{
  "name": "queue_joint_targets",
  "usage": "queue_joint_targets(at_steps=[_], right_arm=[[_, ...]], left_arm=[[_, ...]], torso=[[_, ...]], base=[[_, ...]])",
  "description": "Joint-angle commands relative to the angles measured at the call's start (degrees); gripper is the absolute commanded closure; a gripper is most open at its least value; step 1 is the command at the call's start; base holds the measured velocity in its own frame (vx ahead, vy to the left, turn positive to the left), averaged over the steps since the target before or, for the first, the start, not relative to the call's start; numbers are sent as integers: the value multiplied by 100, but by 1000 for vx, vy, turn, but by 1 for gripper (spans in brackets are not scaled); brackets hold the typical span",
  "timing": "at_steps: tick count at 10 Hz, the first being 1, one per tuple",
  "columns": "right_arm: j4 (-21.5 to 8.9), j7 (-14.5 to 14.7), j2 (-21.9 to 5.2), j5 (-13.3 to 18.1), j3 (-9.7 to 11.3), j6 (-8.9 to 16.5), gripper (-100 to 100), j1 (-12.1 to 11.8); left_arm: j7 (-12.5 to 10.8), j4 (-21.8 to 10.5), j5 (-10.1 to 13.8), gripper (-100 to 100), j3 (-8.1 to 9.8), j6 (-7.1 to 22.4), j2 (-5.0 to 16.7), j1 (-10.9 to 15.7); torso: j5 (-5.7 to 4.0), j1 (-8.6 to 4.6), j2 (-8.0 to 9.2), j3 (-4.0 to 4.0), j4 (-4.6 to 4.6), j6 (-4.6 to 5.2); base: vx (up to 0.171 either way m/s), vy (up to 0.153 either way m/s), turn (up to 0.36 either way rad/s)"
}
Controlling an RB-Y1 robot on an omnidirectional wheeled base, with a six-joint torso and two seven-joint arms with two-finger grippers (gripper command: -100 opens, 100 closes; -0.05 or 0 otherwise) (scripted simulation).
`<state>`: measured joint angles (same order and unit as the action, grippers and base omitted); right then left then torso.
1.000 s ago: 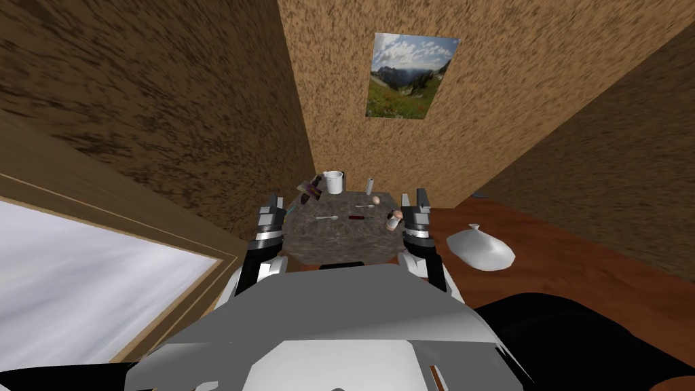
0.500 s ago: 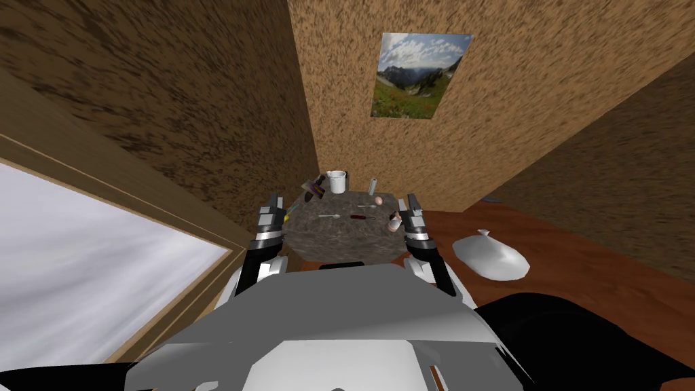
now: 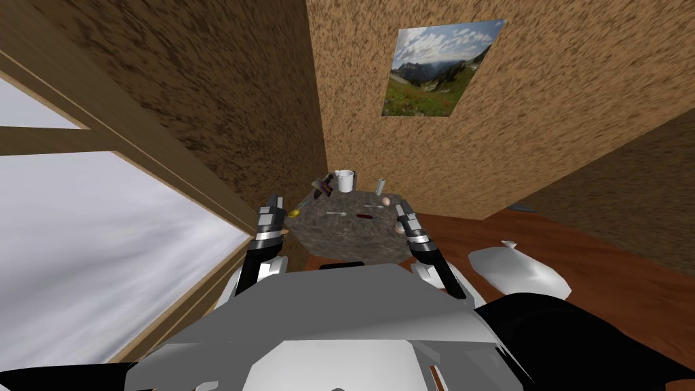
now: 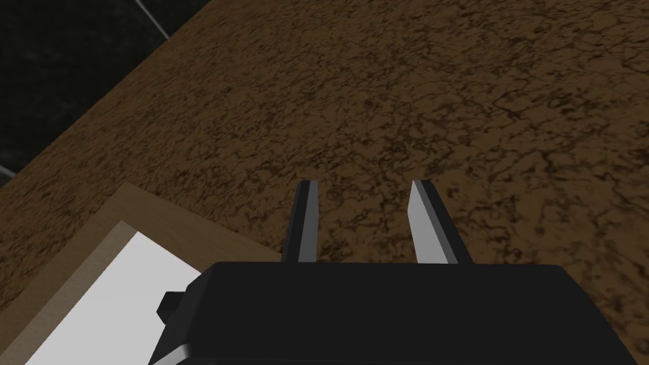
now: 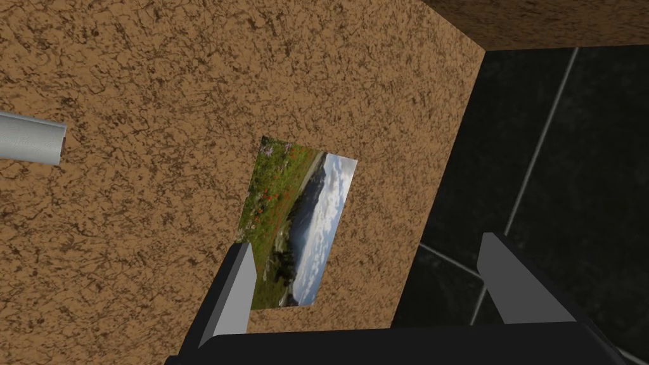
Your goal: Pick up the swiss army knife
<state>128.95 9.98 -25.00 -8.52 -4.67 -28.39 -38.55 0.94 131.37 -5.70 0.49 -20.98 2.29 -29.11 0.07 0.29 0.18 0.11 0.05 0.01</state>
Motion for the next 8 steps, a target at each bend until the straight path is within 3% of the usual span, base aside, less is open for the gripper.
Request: queue_joint_targets(at_steps=[1,3,6,8], right_arm=[[-105,89,-286,-37,-27,127,-100,-172],[-105,89,-531,-37,-27,127,-100,-172],[-344,250,-1102,-98,-71,298,-100,-495],[-344,250,-1354,-98,-71,298,-100,-495]], left_arm=[[0,0,0,0,0,0,0,0],[0,0,0,0,1,0,1,0],[0,0,0,0,1,0,1,0],[0,0,0,0,1,0,1,0]], torso=[[0,0,0,0,0,0],[-7,-30,-3,-2,-1,-1],[-9,-33,-4,-2,-1,0],[-8,-30,-3,-2,0,1]], base=[[-44,23,194],[-25,-9,54],[-43,1,198],[-26,6,49]])
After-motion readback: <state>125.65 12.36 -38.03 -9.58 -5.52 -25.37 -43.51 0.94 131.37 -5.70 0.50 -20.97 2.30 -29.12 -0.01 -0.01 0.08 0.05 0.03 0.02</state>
